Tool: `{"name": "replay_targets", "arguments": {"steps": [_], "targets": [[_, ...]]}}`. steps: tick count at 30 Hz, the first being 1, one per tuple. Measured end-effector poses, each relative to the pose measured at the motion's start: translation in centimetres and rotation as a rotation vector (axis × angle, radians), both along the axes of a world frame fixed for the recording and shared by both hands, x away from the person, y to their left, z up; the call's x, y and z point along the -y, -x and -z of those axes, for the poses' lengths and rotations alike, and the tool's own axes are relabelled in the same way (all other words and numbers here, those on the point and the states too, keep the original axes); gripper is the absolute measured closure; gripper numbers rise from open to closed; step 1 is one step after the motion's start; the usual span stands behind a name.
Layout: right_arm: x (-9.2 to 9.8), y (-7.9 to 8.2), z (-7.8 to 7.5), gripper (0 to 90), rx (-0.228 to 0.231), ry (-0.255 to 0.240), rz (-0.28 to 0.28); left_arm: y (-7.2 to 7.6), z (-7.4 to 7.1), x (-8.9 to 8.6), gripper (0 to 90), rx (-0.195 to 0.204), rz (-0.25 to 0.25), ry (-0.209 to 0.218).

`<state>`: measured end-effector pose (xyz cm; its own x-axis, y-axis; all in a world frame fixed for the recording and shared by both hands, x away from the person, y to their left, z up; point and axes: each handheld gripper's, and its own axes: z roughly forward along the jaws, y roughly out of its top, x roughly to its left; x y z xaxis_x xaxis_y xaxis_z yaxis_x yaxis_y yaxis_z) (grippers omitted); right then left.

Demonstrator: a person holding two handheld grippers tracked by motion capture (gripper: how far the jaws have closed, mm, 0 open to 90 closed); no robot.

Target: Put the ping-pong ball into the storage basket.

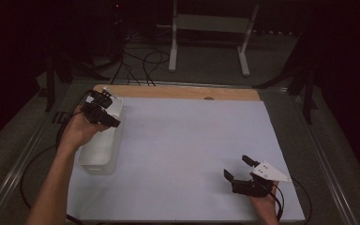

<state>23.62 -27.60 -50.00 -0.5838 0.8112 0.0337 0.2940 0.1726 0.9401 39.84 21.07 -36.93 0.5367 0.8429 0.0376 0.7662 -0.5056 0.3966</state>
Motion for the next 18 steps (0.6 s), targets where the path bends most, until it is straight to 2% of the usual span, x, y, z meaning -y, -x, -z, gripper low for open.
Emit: {"name": "replay_targets", "arguments": {"steps": [14, 18], "targets": [[0.07, 0.03, -0.06, 8.0, 0.006, -0.001, 0.002, 0.25, 0.1, -0.51, 51.2, 0.013, -0.003, -0.015], [0.09, 0.04, -0.07, 8.0, 0.005, -0.001, 0.002, 0.38, 0.18, -0.5, 51.2, 0.023, 0.017, -0.016]]}}
